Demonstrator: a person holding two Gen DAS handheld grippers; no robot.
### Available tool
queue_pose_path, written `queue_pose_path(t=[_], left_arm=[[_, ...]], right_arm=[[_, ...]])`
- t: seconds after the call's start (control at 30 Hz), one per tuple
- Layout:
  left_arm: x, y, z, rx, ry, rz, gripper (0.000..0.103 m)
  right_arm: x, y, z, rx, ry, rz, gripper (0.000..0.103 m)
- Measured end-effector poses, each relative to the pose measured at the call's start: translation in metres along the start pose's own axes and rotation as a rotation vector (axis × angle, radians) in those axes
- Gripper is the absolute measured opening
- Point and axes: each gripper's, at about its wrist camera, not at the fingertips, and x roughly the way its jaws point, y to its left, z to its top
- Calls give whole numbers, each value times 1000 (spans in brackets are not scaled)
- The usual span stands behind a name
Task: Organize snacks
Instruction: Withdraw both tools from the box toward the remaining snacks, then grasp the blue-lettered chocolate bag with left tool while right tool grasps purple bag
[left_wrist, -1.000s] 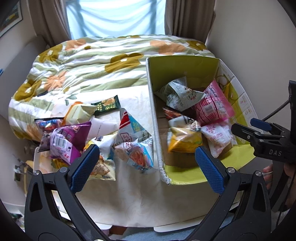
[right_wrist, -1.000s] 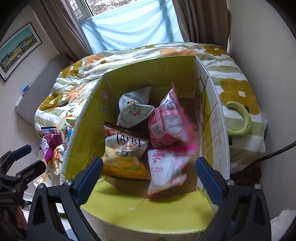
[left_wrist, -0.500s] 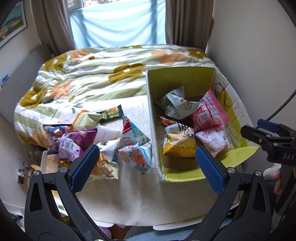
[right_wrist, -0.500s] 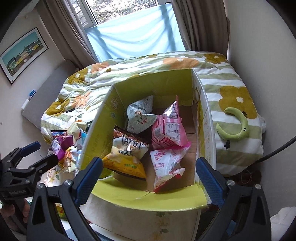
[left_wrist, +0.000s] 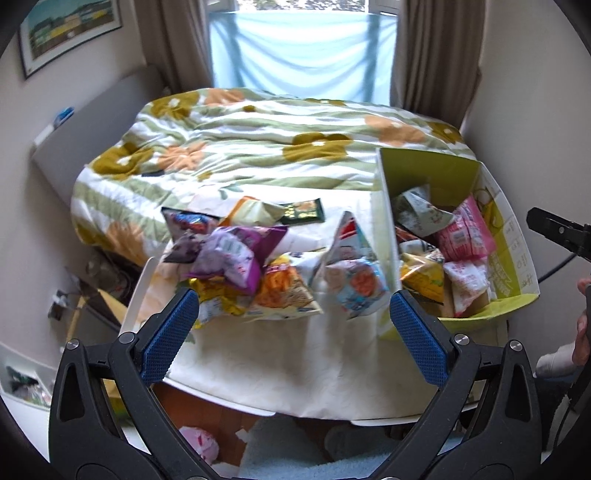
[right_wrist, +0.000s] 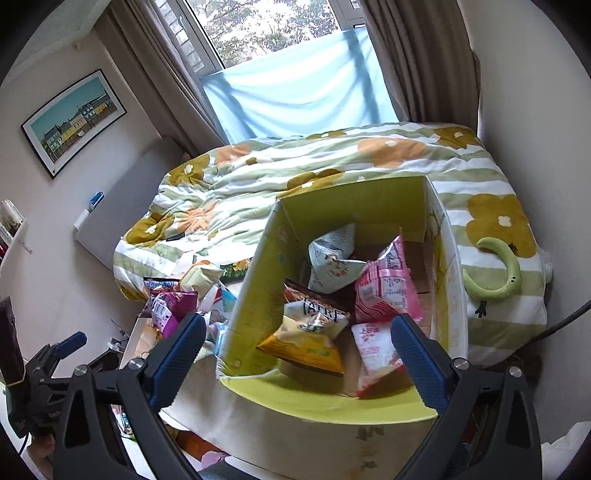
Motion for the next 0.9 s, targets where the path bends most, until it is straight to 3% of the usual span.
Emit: queue_pose_path(t=[0.23,0.47,0.67,0.9], left_arm=[[13,70,8,-54,-8,-8,102],[42,149,32,-40,5,-69,102],[90,209,57,-9,60,-152,102],[159,249,83,42,152,-242,102]], right_arm=[[14,57,1,-46,-21,-16,100],[53,124,-6,-13,-5,-17,100],[109,180,-11,44,46,-58,100],[171,221,-22,128,93,-101,100]])
